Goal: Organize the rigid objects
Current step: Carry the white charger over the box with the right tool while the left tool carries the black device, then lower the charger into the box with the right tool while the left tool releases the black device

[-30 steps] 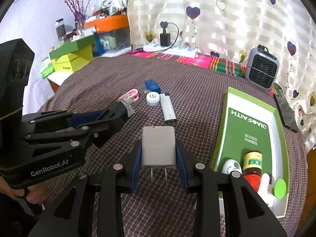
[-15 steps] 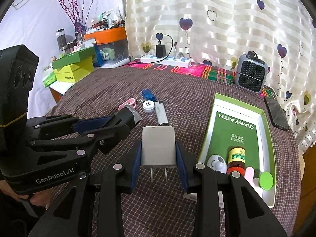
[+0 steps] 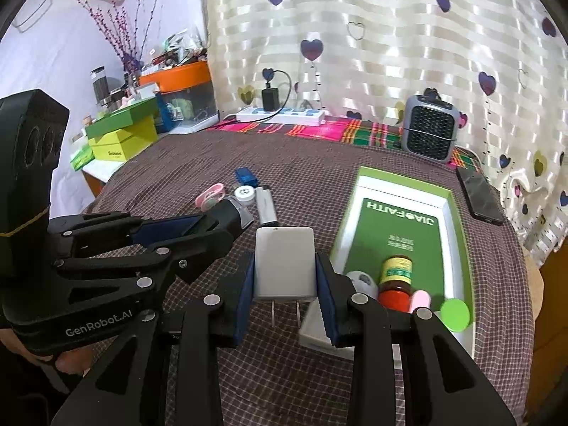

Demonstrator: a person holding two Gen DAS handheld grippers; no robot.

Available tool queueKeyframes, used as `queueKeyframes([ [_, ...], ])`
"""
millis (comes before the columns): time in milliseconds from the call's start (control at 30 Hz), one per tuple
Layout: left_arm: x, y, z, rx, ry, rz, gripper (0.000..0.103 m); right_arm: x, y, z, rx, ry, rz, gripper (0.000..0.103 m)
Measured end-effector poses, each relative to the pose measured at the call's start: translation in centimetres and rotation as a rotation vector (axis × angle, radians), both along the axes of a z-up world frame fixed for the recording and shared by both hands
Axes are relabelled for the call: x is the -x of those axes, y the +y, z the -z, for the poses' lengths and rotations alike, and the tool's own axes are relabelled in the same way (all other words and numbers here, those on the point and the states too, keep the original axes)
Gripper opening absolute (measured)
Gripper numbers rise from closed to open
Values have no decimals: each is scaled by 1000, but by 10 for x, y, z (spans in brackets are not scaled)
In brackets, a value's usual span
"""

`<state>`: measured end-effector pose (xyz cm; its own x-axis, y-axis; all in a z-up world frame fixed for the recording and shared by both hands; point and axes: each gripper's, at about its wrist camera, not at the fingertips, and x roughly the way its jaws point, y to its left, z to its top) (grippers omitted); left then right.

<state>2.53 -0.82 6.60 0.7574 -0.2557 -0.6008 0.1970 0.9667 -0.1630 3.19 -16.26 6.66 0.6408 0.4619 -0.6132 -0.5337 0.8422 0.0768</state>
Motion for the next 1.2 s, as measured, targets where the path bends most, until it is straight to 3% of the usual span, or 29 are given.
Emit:
queueKeyframes([
  [500, -20, -38, 2, 0, 5, 83, 27, -18, -57, 6, -34, 14, 138, 35],
  [1200, -61, -73, 17, 15, 32, 142, 27, -49, -92, 27, -40, 66, 244, 35],
])
